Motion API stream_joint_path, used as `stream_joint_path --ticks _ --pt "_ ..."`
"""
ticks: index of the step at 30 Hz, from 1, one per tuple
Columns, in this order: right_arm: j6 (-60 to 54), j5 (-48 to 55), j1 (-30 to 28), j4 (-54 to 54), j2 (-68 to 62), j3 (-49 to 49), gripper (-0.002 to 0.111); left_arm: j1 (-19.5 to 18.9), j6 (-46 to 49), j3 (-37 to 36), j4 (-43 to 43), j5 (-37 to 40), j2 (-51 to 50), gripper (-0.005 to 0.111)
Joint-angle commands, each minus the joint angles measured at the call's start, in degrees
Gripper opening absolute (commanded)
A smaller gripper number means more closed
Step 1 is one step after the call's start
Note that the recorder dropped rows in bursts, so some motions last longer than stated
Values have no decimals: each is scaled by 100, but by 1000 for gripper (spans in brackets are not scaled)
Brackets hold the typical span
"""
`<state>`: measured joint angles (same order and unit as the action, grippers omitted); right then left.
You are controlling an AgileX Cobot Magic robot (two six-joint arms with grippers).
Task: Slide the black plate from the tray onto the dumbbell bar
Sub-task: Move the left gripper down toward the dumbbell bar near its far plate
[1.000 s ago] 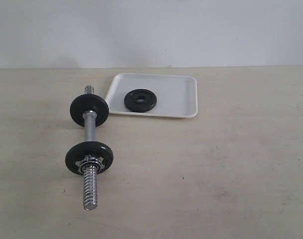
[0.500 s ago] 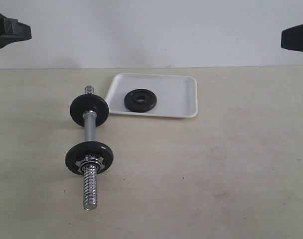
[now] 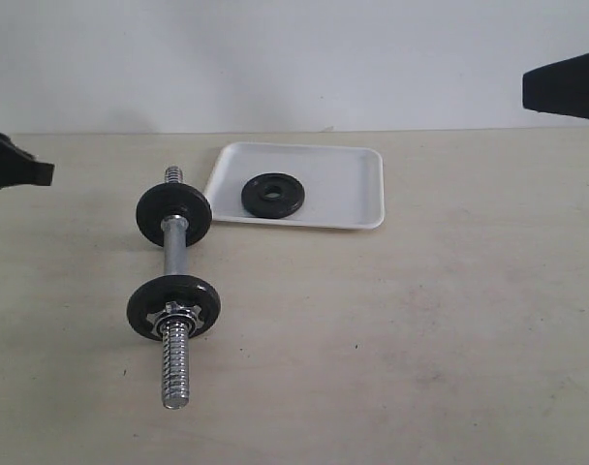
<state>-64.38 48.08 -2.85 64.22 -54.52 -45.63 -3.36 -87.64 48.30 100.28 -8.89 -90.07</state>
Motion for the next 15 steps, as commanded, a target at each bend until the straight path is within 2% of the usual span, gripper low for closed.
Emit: stream_joint_path --ticks 1,3,5,8,11,13,15 --pt "-69 53 8 -52 -3 -46 0 25 845 -178 -35 2154 180 4" --pt "-69 53 8 -67 -3 -46 0 25 1506 -151 -677 2840 331 4" --pt "-69 53 8 -67 -3 -46 0 -2 2234 -26 -1749 3314 513 4" --pt "-69 15 8 -66 -3 -46 0 -2 3822 257 -4158 3353 897 4" --pt "-69 -63 8 -66 -3 -46 0 12 6446 468 -7418 3424 1273 4" --pt "-69 -153 8 -66 -3 -46 0 12 8655 739 -9549 3931 1398 4" --pt "-69 -246 8 -66 -3 -46 0 12 9885 1118 -11003 4797 1369 4"
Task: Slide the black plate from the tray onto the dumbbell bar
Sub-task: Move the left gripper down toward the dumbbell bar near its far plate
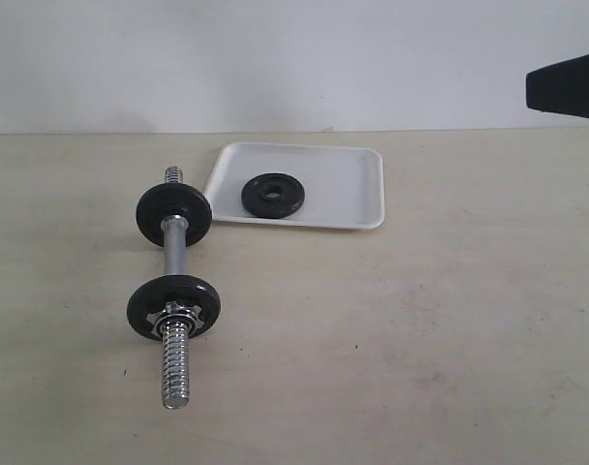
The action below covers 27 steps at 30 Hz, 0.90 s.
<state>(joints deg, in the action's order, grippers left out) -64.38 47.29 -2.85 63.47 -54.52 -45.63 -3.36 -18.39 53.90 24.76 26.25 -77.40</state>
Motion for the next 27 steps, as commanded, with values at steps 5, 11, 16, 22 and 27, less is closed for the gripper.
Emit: stream_joint_path --ticks 5,11,16,22,27 --pt "-69 -113 8 8 -3 -34 0 304 2869 1704 -3661 2441 -437 4" --pt "51 283 8 29 -3 -34 0 1510 2403 1886 -3241 2283 -1445 4" --pt "149 657 8 29 -3 -34 0 2259 2170 1886 -2998 1753 -2217 4" --pt "149 812 8 19 -3 -34 8 2340 3324 1886 -3448 1814 -2597 7" --pt "149 826 8 19 -3 -34 31 2340 3975 1886 -4259 1446 -2597 31"
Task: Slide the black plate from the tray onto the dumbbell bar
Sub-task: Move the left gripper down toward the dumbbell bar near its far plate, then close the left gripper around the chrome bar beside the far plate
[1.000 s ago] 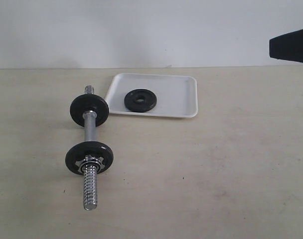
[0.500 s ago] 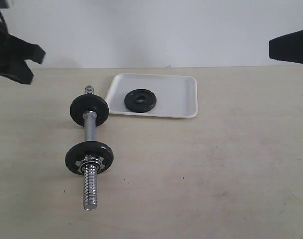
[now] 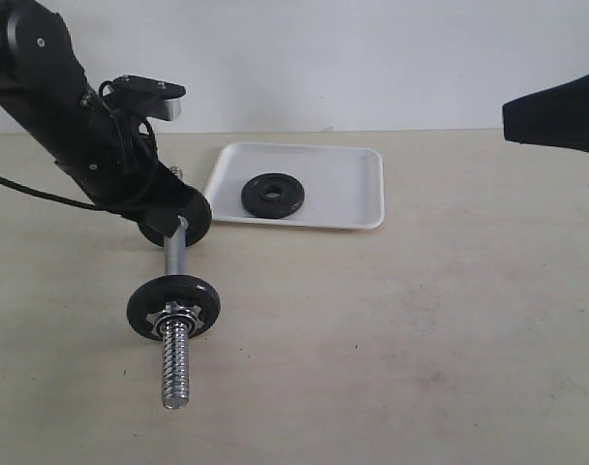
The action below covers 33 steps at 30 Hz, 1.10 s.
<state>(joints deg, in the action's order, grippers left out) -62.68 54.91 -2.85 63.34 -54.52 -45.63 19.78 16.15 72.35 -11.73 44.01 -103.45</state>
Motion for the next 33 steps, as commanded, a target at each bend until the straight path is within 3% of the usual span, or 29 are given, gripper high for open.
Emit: stream_joint_path --ticks 1,4,6,15,33 --pt "-21 63 8 32 -3 -34 39 27 520 41 -652 -369 9 40" --pt "34 63 8 20 -3 -34 48 15 414 41 -652 -348 9 68" --pt "33 63 8 20 -3 -34 49 15 -32 41 -518 -333 9 78" --pt "87 -32 8 20 -3 -34 49 15 -2908 41 1079 -263 -136 75" --pt "87 -24 8 20 -3 -34 49 15 -3204 144 962 -1269 -1035 75"
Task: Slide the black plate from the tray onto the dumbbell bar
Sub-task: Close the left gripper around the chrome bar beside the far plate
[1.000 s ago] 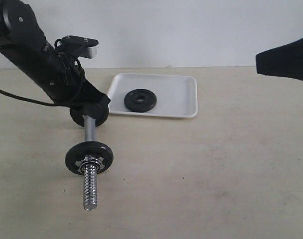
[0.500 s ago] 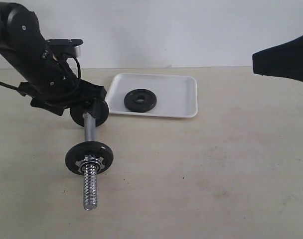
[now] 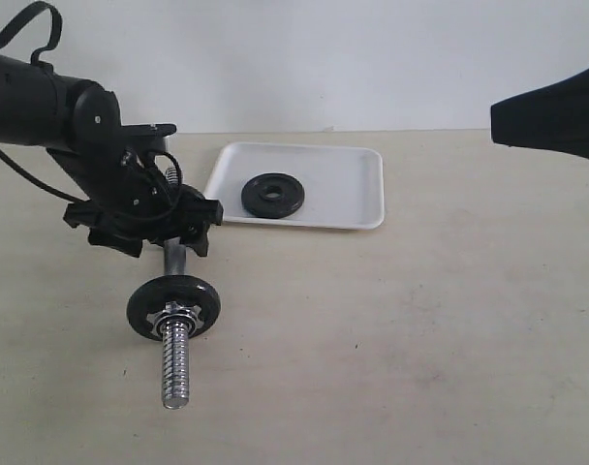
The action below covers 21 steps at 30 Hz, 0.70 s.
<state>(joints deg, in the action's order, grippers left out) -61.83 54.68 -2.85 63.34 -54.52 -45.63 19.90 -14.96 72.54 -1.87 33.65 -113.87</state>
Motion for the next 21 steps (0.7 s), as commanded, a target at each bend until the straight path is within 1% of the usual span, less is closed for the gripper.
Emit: stream_joint_path --ticks 1,8,10,14,19,21 --pt "-12 0 8 20 -3 -34 49 3 -93 177 -24 -258 6 75" --pt "0 0 8 20 -3 -34 49 3 -342 450 -24 -187 -224 75" --pt "0 22 8 20 -3 -34 49 3 -342 486 -24 -62 -348 75" --pt "0 22 8 20 -3 -34 49 3 -342 485 -24 -62 -489 75" --pt "0 22 8 20 -3 -34 49 3 -342 485 81 -270 -588 75" --pt "11 20 8 20 -3 -34 49 -10 -520 485 187 -368 -590 75"
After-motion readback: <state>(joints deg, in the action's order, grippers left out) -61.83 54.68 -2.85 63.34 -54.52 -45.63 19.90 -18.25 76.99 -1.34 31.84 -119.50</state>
